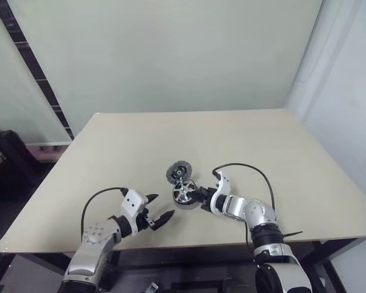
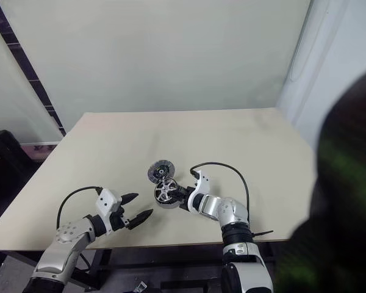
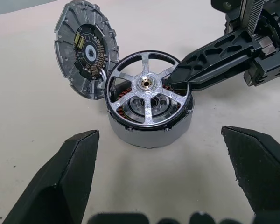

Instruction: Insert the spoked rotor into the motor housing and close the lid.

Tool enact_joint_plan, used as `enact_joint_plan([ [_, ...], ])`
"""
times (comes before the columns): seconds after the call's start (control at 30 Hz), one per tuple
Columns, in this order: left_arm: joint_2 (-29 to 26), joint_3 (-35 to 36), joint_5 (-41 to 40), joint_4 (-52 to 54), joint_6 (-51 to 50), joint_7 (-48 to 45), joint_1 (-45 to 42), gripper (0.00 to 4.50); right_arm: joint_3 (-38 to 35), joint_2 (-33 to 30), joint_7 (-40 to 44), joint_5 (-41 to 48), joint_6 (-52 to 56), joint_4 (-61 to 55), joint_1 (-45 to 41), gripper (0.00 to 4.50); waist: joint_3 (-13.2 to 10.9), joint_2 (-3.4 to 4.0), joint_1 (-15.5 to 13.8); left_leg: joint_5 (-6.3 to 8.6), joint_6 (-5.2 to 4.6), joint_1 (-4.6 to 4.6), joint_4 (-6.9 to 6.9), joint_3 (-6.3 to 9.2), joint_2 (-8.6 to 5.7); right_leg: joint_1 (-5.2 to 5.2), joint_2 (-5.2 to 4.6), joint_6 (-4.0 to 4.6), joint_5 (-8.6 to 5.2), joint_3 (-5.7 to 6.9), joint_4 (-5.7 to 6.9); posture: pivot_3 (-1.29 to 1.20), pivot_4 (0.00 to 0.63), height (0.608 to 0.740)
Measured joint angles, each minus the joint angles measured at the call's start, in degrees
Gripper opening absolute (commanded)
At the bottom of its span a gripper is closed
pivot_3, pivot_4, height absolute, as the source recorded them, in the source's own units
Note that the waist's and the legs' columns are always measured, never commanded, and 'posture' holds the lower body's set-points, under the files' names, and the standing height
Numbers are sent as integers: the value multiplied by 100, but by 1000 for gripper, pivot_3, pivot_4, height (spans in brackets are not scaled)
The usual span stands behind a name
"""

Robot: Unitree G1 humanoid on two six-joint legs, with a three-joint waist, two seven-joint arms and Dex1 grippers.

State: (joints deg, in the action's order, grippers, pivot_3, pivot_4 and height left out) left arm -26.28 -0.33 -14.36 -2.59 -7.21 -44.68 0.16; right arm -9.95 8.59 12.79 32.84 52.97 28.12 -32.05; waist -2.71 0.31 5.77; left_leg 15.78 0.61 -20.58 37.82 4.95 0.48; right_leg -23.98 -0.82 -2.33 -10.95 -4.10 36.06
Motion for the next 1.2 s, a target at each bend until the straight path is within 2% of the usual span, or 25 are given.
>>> enact_joint_plan([
  [0.07, 1, 0, 0, 0, 0, -1, -1, 4500, 50, -6, 12, -49, 6, 0, -13, 1764, 0, 0, 1, 0, 0, 0, 1, 1, 0, 0, 0, 0, 0, 0, 2, 0, 0, 740],
  [0.23, 6, -1, 0, -5, 2, -7, -5, 4500, 145, -37, 25, -104, 40, -234, -37, 3470, 0, 0, -5, 0, 0, -2, 1, 1, 0, -1, 0, 0, 0, 0, 2, 0, 0, 740],
  [0.5, 13, -7, 1, -32, 12, -47, -20, 4500, 1052, -983, 61, -623, 346, -1630, -29, 3470, 0, 0, -7, 0, 0, -6, -1, -1, -1, -4, -1, 0, 0, -1, -3, 0, 0, 740],
  [0.6, 14, -7, 2, -79, 30, -56, -52, 4500, 1550, -1433, 130, -1073, 180, -1948, -12, 3470, 1, -1, -7, 0, 0, -5, -1, -2, -1, -4, -1, 0, 0, -1, -2, 0, 0, 740],
  [0.67, 16, -9, 5, -136, 45, -78, -88, 4500, 1753, -1509, 269, -1265, -118, -2044, 67, 3470, 1, -2, 0, 0, 0, -3, -2, -3, 0, -5, 1, 0, 0, -1, -1, 0, 0, 740],
  [0.77, 31, -30, 11, -224, 71, -102, -181, 4500, 2259, -1404, 575, -1614, -970, -2045, 203, 2915, 2, -2, 34, 0, 0, -2, -4, -6, 3, -10, 2, 0, 0, -1, 5, 0, 0, 740],
  [0.87, 37, -42, 12, -258, 114, -119, -258, 4500, 2744, -1123, 722, -1993, -1802, -1815, 270, 1908, 2, -3, 33, 0, 0, -2, -1, -5, 3, -10, 3, 0, 0, -1, 6, 0, 0, 740],
  [1.03, 26, -39, 11, -271, 152, -139, -254, 4500, 2869, -626, 716, -2364, -2838, -814, 229, 180, 4, -7, 4, 0, 1, -4, 6, -5, -1, -3, -1, -1, 0, -4, 2, 0, 0, 740],
  [1.07, 16, -33, 10, -271, 162, -145, -228, 4500, 2852, -537, 645, -2465, -3084, -423, 142, 20, 3, -6, 6, 0, 1, -3, 7, -6, -1, -3, -1, 0, 0, -5, 1, 0, 0, 740],
  [1.2, 1, -22, 9, -267, 168, -152, -108, 4500, 2719, -298, 422, -2728, -3725, 835, -57, 20, 4, -7, 6, 0, 1, 1, 1, -3, -1, -3, -1, 0, 1, -4, 5, 0, 0, 740],
])
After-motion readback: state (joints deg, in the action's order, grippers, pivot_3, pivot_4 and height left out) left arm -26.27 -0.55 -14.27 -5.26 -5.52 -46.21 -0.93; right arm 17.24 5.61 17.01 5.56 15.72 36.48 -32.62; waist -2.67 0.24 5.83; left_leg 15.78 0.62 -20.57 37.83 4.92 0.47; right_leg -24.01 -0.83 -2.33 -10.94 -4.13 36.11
